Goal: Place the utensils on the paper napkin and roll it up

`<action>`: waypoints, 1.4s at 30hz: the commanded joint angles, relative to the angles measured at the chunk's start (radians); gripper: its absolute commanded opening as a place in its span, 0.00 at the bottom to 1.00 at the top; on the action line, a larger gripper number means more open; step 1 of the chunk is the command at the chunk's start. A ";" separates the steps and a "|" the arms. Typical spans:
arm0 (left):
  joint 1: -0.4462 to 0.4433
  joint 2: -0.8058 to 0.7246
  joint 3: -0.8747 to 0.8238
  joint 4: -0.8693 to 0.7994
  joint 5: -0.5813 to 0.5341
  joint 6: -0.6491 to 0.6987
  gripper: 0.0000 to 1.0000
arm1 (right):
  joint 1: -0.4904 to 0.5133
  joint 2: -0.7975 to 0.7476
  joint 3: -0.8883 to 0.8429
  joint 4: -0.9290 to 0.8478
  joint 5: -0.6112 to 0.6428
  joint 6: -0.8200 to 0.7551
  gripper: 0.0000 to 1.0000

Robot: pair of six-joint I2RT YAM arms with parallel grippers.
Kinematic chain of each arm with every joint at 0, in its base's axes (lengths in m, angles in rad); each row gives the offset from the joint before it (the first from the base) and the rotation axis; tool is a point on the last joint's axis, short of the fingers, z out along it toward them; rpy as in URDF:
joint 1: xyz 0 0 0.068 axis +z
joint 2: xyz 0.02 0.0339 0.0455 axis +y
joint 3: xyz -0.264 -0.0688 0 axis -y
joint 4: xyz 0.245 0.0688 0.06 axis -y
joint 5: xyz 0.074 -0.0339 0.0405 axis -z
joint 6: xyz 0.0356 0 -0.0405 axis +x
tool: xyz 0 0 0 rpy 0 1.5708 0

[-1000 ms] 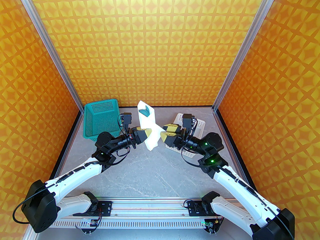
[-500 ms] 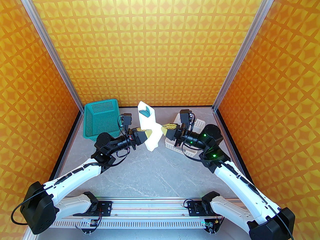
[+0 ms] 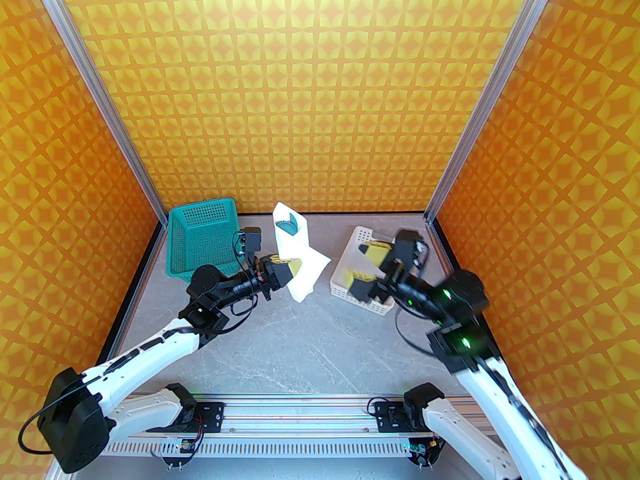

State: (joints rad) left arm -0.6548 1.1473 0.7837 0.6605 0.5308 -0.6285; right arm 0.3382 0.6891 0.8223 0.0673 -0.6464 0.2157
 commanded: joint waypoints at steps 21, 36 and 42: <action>-0.062 -0.032 0.056 -0.058 -0.032 0.219 0.00 | 0.389 0.133 -0.171 0.449 0.174 -0.342 0.88; -0.070 -0.066 0.053 -0.047 -0.028 0.219 0.00 | 0.389 0.171 -0.172 0.470 0.242 -0.309 0.90; -0.074 -0.064 0.056 -0.043 -0.025 0.223 0.00 | 0.389 0.198 -0.164 0.474 0.226 -0.290 0.91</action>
State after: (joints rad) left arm -0.7208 1.0935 0.8127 0.5968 0.5072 -0.4240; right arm 0.7208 0.8783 0.6460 0.5156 -0.4278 -0.1001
